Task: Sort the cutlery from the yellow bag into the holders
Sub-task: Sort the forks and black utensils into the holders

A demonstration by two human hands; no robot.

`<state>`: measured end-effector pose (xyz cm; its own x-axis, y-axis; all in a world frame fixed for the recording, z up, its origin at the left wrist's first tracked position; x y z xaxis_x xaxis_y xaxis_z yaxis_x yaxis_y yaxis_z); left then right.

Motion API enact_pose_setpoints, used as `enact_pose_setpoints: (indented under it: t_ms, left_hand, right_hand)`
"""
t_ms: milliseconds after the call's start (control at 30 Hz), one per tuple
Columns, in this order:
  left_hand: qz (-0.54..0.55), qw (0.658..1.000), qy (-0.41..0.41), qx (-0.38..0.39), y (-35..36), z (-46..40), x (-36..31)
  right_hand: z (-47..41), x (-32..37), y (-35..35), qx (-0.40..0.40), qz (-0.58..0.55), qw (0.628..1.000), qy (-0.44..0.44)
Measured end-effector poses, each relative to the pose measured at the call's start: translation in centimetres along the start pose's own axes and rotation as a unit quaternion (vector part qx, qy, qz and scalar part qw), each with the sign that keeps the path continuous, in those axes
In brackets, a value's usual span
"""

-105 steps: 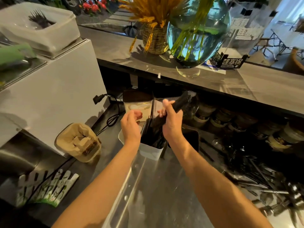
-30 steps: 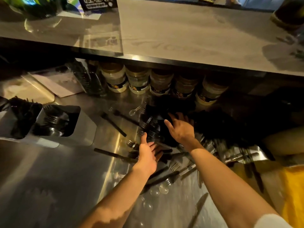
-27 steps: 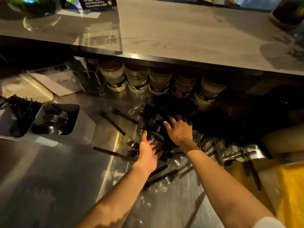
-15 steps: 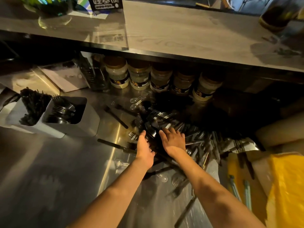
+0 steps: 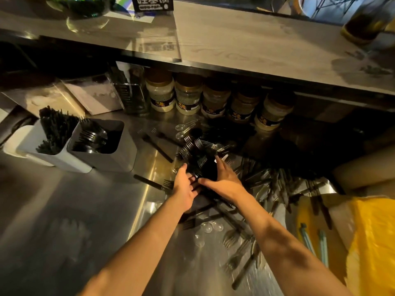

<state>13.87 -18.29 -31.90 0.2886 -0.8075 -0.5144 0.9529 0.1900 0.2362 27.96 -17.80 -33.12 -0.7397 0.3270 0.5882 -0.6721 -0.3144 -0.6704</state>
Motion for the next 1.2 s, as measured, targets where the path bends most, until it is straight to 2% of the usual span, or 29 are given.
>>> enact_pose_setpoints:
  t_ms: [67,200,367,467,567,733,867,967,1133,1200]
  left_hand:
    - [-0.013,1.0,-0.012,0.013,-0.2,-0.4,-0.3]
    - [-0.109,0.994,0.001,0.004,-1.0,-0.7,-1.2]
    - [-0.16,0.984,0.058,-0.049,-2.5,-1.6,-2.2]
    - [-0.183,0.978,0.07,-0.075,-3.5,-1.7,-2.4]
    - [-0.194,0.975,0.064,-0.088,-4.3,-2.0,-1.8]
    - [-0.2,0.975,0.05,-0.085,-4.7,-1.7,-1.4]
    - [-0.197,0.978,0.048,-0.055,-4.7,-1.3,-1.1]
    - [-0.212,0.974,0.068,-0.028,-4.4,-0.7,-1.1]
    - [-0.212,0.972,0.098,-0.003,-3.5,0.3,-1.8]
    - [-0.193,0.976,0.096,0.01,-3.0,0.8,-2.0]
  right_hand:
    - [-0.5,0.2,1.0,0.028,0.031,0.999,0.007]
    - [-1.5,0.3,2.8,-0.043,0.101,0.994,0.025]
    - [-2.0,-0.1,3.0,-0.115,0.111,0.986,0.051]
    - [-2.2,-0.1,3.0,-0.113,0.105,0.987,0.036]
    - [-2.4,0.2,3.2,-0.106,0.041,0.993,0.04]
    - [-3.2,1.2,1.7,-0.066,0.062,0.993,0.073]
    - [-3.3,0.9,0.2,-0.044,-0.056,0.992,0.1]
    - [-2.7,0.5,0.1,-0.051,-0.133,0.986,0.085]
    - [-1.2,1.6,-0.8,-0.054,-0.286,0.957,0.011]
    - [-0.4,2.5,-1.7,-0.064,-0.306,0.949,-0.051]
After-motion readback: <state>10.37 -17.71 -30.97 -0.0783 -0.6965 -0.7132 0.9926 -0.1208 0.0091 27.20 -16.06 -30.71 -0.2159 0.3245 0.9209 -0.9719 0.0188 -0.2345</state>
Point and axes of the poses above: each hand's wrist, its own z-axis away from the middle knuckle, its own y-axis out of the palm, x = y × z, the point moved 2 cm from there along -z, towards the middle knuckle, and after that the axes turned 11 degrees about -z, right-handed, at the moved point
